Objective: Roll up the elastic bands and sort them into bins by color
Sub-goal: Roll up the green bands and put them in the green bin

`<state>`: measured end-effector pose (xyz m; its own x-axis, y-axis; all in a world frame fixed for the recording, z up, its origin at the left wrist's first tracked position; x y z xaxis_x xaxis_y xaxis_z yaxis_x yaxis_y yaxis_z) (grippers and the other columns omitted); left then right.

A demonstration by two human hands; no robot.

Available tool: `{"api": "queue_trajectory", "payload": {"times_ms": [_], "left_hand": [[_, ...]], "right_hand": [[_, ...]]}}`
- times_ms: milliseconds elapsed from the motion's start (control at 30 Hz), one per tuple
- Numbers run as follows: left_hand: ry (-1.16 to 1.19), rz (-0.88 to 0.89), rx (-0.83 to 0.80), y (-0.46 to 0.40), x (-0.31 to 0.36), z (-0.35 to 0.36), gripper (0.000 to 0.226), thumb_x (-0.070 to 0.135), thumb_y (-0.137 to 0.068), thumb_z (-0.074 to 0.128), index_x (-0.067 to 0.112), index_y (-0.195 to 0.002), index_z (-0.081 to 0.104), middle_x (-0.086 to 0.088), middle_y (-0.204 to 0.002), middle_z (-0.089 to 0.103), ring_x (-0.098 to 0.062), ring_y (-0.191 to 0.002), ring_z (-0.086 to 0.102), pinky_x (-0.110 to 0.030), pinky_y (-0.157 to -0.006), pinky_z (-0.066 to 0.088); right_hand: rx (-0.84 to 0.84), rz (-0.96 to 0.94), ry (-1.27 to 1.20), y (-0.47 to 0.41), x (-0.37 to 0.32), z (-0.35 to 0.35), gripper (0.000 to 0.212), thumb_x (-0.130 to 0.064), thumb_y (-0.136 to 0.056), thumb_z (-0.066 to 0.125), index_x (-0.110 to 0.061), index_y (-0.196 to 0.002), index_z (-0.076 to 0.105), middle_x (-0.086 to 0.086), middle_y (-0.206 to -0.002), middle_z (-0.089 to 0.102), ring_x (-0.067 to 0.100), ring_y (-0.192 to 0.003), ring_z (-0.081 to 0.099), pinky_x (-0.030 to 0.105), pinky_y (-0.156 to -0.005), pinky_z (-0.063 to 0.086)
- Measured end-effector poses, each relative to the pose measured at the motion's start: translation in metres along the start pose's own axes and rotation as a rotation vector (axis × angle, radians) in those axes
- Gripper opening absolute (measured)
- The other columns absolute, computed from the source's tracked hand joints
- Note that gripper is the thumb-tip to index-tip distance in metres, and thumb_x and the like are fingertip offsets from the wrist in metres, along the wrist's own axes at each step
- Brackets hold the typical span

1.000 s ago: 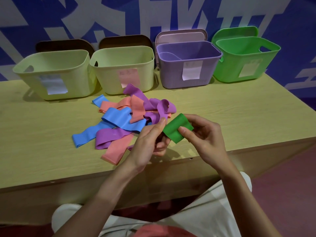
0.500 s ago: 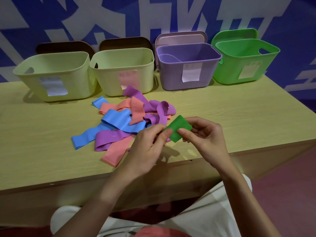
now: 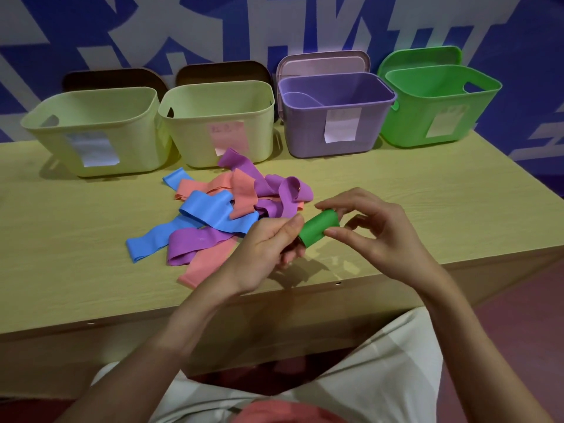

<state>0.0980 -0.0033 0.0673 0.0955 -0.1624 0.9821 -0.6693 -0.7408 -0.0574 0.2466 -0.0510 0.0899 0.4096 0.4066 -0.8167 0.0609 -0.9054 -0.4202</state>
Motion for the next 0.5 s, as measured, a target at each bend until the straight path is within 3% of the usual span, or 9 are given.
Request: {"api": "queue_trajectory", "payload": {"times_ms": [133, 333, 433, 500], "left_hand": [[0.200, -0.134, -0.061, -0.008, 0.002, 0.003, 0.042, 0.022, -0.101, 0.034, 0.003, -0.065, 0.045, 0.004, -0.044, 0.045, -0.006, -0.038, 0.031, -0.017, -0.040, 0.024], [0.510, -0.345, -0.195, -0.021, -0.005, 0.019, 0.045, 0.035, -0.095, 0.039, 0.011, -0.058, 0.038, 0.003, -0.045, 0.023, -0.008, -0.037, 0.016, -0.019, -0.038, 0.014], [0.714, -0.473, -0.257, -0.029, -0.006, 0.034, 0.044, 0.039, -0.090, 0.041, 0.010, -0.057, 0.044, 0.004, -0.048, 0.024, -0.005, -0.035, 0.021, -0.017, -0.033, 0.019], [0.621, -0.462, -0.217, -0.038, -0.007, 0.036, 0.047, 0.037, -0.095, 0.041, 0.006, -0.062, 0.052, 0.000, -0.051, 0.030, -0.008, -0.037, 0.026, -0.018, -0.036, 0.026]], "right_hand": [[-0.045, -0.052, 0.116, -0.001, -0.001, -0.003, 0.028, -0.025, -0.085, 0.070, -0.015, -0.111, 0.068, 0.001, -0.106, 0.061, 0.019, -0.093, 0.061, 0.020, -0.073, 0.048], [0.121, 0.044, -0.146, 0.002, 0.011, -0.008, 0.024, -0.007, -0.084, 0.067, -0.015, -0.107, 0.065, -0.013, -0.086, 0.065, 0.004, -0.073, 0.060, 0.018, -0.067, 0.048], [0.205, 0.059, -0.225, 0.001, 0.017, -0.016, 0.016, -0.006, -0.086, 0.065, -0.005, -0.102, 0.064, -0.006, -0.075, 0.064, 0.006, -0.064, 0.058, 0.017, -0.063, 0.047], [0.227, 0.083, -0.227, -0.002, 0.020, -0.024, 0.019, -0.010, -0.084, 0.064, -0.003, -0.102, 0.066, -0.003, -0.071, 0.063, 0.007, -0.061, 0.056, 0.017, -0.062, 0.047]]}}
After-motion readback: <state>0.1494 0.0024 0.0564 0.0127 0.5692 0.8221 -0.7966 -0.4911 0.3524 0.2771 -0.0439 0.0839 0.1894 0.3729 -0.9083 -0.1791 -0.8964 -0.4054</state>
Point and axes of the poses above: each hand's wrist, its own y-axis away from the middle knuckle, its own z-axis out of the palm, x = y × z, the point moved 6 cm from there along -y, towards the middle knuckle
